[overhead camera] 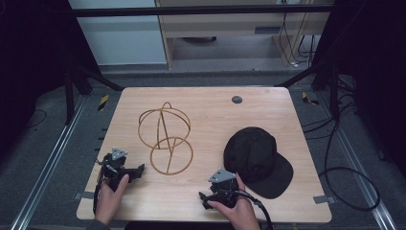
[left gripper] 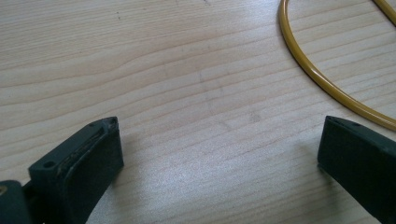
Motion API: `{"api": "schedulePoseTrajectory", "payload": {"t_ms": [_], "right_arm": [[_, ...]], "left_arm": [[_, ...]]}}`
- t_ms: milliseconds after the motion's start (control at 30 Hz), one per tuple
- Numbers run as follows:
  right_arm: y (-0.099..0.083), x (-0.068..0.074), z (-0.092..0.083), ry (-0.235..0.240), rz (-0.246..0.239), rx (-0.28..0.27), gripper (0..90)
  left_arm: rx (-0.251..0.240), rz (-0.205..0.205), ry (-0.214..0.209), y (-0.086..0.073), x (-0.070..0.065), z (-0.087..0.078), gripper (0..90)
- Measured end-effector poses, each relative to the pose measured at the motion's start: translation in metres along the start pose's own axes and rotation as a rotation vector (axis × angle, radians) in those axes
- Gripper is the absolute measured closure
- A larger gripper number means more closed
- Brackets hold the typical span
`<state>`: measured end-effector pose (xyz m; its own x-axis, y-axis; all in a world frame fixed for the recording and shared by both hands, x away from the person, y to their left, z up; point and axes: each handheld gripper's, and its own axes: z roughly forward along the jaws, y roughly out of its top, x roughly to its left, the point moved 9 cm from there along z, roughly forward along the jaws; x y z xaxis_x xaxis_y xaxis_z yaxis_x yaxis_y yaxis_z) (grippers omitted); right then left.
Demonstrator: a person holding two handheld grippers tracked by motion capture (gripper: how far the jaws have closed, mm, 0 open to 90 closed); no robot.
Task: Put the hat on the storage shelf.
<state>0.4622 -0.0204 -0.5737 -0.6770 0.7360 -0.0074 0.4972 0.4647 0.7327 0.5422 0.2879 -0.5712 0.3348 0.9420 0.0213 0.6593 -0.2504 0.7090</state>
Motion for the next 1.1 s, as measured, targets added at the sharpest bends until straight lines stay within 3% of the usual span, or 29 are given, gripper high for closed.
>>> {"api": "schedulePoseTrajectory", "payload": {"t_ms": [200,267,400,467,567,633,767,967,1067,1100], "right_arm": [[0.003,-0.001,-0.005,-0.014,-0.003,0.001,8.4],[0.011,0.003,-0.018,-0.017,-0.031,-0.015,8.8],[0.039,0.006,-0.055,-0.049,-0.152,0.007,8.0],[0.054,0.002,-0.076,-0.044,-0.174,0.021,8.4],[0.071,-0.014,-0.101,-0.088,-0.248,0.077,8.5],[0.080,-0.028,-0.114,-0.098,-0.261,0.110,8.0],[0.090,-0.061,-0.132,-0.064,-0.224,0.181,8.8],[0.092,-0.116,-0.145,-0.086,-0.161,0.278,9.8],[0.091,-0.134,-0.146,-0.079,-0.137,0.300,9.7],[0.091,-0.134,-0.146,-0.079,-0.137,0.300,9.7]], "left_arm": [[0.000,0.002,-0.004,0.000,0.000,0.000,0.0],[-0.001,0.000,-0.006,0.000,0.000,0.000,0.0],[0.000,0.001,-0.005,0.000,0.000,0.000,0.0],[0.000,0.002,-0.004,0.000,0.000,0.000,0.0],[-0.001,0.000,-0.004,-0.001,-0.001,-0.001,0.0],[-0.002,0.002,-0.010,-0.003,-0.003,-0.003,0.0],[-0.003,0.019,-0.028,-0.005,-0.005,-0.005,0.0],[-0.005,0.015,-0.025,-0.005,-0.005,-0.005,0.0],[-0.003,0.016,-0.021,-0.005,-0.005,-0.005,0.0],[-0.003,0.016,-0.021,-0.005,-0.005,-0.005,0.0]]}}
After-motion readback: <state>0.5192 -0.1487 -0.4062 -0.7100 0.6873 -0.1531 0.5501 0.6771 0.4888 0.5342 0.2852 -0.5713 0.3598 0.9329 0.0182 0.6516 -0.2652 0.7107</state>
